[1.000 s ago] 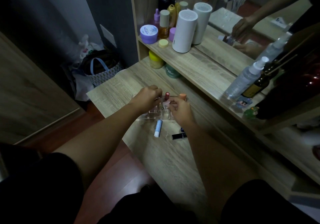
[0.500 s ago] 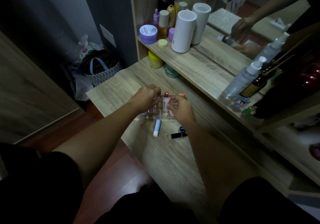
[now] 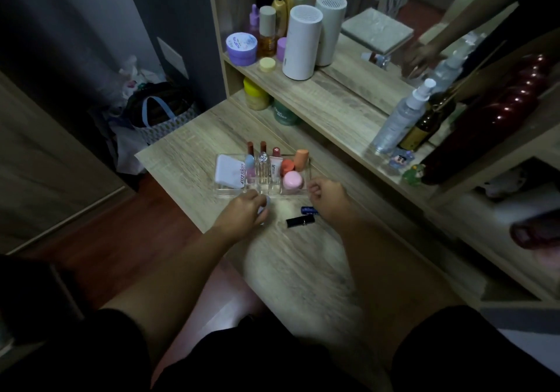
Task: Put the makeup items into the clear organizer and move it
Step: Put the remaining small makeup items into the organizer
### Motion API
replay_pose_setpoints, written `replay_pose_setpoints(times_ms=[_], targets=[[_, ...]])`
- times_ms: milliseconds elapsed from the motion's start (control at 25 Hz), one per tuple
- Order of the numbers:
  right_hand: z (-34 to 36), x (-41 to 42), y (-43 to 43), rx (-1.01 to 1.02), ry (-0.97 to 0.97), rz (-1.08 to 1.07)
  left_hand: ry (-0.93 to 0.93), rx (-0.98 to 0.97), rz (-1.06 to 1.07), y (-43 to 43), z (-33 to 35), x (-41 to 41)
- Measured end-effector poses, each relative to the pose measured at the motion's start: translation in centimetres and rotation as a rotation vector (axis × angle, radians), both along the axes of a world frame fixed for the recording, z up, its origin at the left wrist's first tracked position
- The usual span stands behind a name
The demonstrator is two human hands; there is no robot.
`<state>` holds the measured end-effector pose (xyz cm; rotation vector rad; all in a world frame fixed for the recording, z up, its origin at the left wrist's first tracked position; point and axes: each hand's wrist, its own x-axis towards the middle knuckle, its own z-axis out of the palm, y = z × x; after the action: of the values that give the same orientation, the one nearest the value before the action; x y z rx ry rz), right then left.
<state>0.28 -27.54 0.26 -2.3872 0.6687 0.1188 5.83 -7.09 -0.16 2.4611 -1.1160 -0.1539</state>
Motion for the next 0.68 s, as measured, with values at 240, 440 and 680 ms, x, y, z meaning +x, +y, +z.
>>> replay_pose_setpoints(times_ms=[240, 440, 680], targets=[[-1.1, -1.6, -0.2, -0.112, 0.199, 0.098, 0.279, 0.141, 0.295, -0.8, -3.0, -1.3], [-1.0, -0.8, -0.3, -0.213, 0.320, 0.268, 0.374, 0.092, 0.376, -1.1, -2.6, -0.7], [-0.9, -0.5, -0.3, -0.073, 0.018, 0.261, 0.619, -0.145, 0.393, 0.8, -1.9, -0.1]])
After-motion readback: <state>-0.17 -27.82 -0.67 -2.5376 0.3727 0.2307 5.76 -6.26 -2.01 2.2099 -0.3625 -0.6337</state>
